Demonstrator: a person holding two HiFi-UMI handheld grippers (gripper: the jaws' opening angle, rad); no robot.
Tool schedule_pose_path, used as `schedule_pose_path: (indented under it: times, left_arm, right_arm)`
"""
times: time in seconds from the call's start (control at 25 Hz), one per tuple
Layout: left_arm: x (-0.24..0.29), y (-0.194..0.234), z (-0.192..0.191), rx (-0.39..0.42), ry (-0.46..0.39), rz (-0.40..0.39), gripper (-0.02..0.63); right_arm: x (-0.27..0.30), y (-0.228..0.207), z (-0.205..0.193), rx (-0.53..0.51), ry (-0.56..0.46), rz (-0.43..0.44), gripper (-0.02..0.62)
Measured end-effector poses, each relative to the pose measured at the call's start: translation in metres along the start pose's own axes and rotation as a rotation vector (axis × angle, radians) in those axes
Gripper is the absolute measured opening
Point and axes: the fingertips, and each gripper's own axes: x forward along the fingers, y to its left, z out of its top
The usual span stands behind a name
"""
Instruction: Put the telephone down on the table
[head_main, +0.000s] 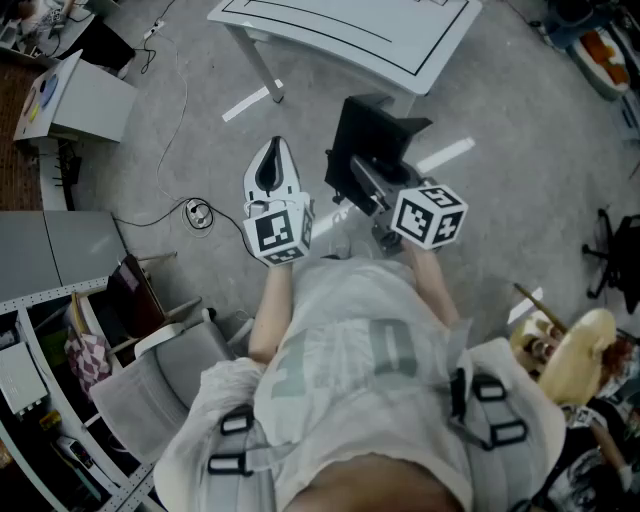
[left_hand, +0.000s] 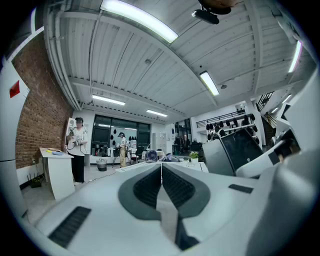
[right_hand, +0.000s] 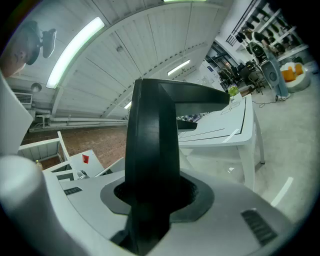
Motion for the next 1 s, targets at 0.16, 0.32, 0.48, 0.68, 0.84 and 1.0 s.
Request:
schedule_pose_path:
  times: [0.16,0.32,0.48,0.68,0.84,1.0]
  left_arm:
    - [0.001,0.001,-0.002,-0.003,0.003,0.001,0.009]
    - [0.003,0.003,-0.003,-0.001,0.001,-0.003,0.009]
    - [0.008,0.013,-0.006,-0.016,0.004,0.0,0.009]
    - [0.015,0.027,-0.01,-0.033,0.003,-0.001,0.009]
    - [0.02,0.043,-0.01,-0.044,-0.001,-0.011,0.009]
    - [0.026,0.052,-0.006,-0.049,-0.011,-0.018,0.009]
  right_arm:
    - [0.002,0.0,0.0,0.003,-0.001,0.003,0.152]
    - [0.003,0.001,-0.002,0.013,-0.002,0.016,0.152]
    - [0.01,0.003,0.0,0.007,-0.008,0.014,0.152]
    - [0.019,0.007,0.005,0.014,-0.038,0.016,0.152]
    - [0.028,0.01,0.008,0.032,-0.063,0.008,0.152]
    - [0.031,0.016,0.03,0.016,-0.091,0.009,0.152]
